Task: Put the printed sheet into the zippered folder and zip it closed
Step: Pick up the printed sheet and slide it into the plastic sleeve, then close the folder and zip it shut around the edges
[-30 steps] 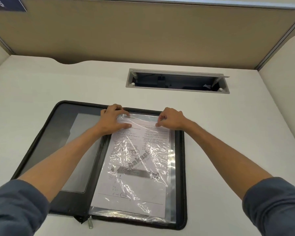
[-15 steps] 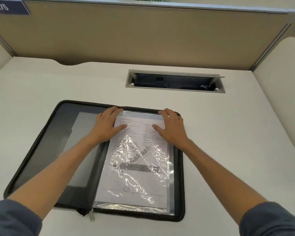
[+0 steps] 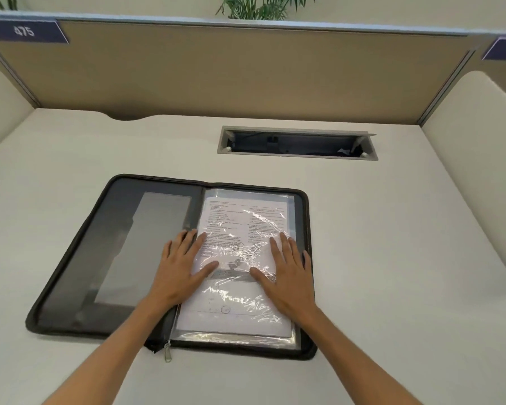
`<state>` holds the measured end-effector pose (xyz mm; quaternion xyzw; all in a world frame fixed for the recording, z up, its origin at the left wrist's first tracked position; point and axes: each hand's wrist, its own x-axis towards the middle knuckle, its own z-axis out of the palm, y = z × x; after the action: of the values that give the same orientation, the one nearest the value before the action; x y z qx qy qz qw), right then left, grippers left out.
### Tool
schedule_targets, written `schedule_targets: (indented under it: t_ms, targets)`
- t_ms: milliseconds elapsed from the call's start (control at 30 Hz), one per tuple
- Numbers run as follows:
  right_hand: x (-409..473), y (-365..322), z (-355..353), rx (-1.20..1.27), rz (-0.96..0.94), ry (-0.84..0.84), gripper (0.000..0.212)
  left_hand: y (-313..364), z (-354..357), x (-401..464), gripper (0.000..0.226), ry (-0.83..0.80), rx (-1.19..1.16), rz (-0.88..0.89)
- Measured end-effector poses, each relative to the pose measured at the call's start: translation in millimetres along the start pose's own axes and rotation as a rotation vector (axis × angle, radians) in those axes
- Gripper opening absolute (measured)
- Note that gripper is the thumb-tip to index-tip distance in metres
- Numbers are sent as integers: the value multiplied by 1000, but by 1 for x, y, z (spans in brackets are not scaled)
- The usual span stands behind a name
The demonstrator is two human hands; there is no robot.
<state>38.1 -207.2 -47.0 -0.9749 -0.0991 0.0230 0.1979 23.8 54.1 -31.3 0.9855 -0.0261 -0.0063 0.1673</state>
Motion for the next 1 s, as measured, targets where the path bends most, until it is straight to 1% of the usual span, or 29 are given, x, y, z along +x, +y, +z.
schedule_targets:
  t_ms: [200, 433, 500, 533, 633, 700, 767, 867, 933, 1000]
  targets:
    - [18, 21, -7, -45, 0, 23, 87, 12, 10, 21, 86, -6, -2, -2]
    - [32, 36, -19, -49, 28, 34, 87, 25, 10, 48, 87, -35, -3, 35]
    - [32, 36, -21, -40, 27, 20, 87, 19, 6, 50, 86, -21, 15, 26]
    - [31, 35, -22, -28, 26, 8, 87, 14, 2, 49, 83, 11, 22, -1]
    - [30, 27, -28, 29, 19, 23, 84, -14, -15, 45, 78, 183, 96, -175]
    - [28, 17, -33, 47, -15, 63, 76, -38, -30, 42, 80, 238, 157, -369]
    - [25, 5, -36, 73, -51, 75, 64, -63, -46, 38, 87, 218, 171, -591]
    - [19, -16, -41, 151, -85, 84, 52, -96, -67, 32, 93, 98, 196, -857]
    - [15, -32, -43, 190, -113, 104, 47, -114, -77, 29, 88, 45, 199, -930]
    - [13, -46, -45, 215, -133, 113, 47, -123, -84, 28, 76, 75, 179, -914]
